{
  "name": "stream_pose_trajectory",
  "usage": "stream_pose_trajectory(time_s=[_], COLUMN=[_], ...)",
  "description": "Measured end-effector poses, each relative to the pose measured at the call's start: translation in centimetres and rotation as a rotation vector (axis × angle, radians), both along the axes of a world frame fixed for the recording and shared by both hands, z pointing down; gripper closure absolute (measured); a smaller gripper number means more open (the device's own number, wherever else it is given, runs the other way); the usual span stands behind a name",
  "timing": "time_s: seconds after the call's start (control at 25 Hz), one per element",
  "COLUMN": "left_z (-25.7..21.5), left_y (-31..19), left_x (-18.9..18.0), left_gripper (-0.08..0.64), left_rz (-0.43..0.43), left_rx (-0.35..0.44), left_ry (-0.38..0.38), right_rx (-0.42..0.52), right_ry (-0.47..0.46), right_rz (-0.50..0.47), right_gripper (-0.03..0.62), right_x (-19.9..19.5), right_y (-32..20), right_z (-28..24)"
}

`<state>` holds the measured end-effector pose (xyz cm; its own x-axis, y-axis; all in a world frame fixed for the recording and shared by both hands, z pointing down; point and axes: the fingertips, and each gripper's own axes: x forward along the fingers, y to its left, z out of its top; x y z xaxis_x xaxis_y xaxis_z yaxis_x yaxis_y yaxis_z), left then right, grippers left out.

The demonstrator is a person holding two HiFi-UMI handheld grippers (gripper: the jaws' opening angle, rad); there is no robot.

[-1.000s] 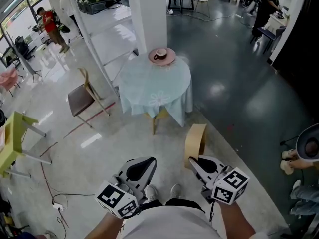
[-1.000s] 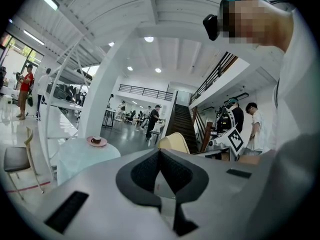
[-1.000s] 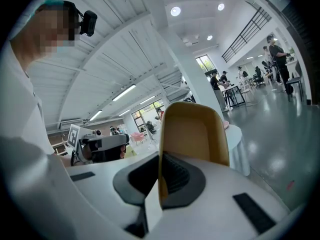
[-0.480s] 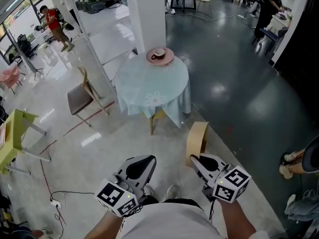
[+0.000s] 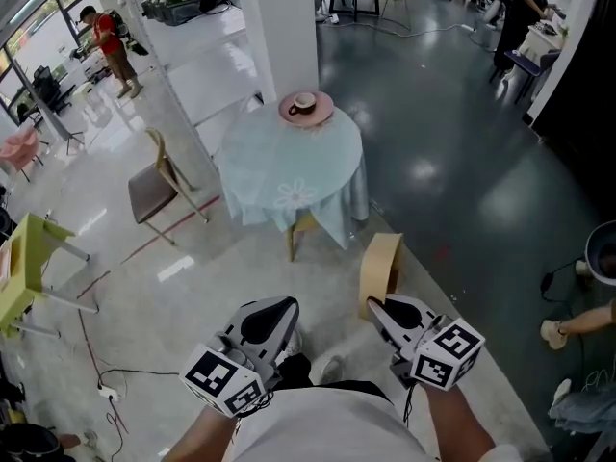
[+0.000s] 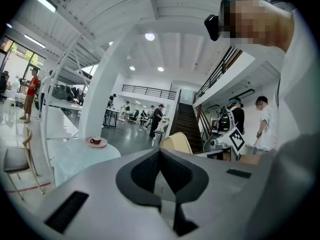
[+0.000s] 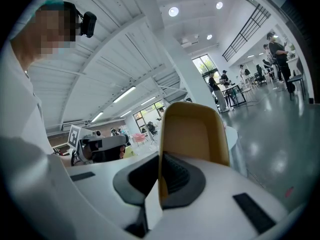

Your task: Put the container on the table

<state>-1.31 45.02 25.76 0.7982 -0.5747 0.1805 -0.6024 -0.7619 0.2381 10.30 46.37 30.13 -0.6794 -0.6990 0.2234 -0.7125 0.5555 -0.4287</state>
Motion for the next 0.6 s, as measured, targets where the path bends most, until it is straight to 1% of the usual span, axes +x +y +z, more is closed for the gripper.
stream_pose_trajectory(time_s=[0.44,0.6], left_z=[1.0,1.8], left_y=[-5.6,-8.5], left_x=[0.1,-0.2], left_gripper=[0.539,0.538], left_rz=[-0.004,-0.002], left_rx=[-0.008,-0.020], left_ry=[0.017,0.020], right_rx=[-0.011,-0.019], right_ry=[0.013,0.022], right_rz=[0.009,0.011], right_gripper=[0.569,0.569], right_x=[0.5,0.4], right_y=[-5.1,-7.9], right_z=[0.8,1.4])
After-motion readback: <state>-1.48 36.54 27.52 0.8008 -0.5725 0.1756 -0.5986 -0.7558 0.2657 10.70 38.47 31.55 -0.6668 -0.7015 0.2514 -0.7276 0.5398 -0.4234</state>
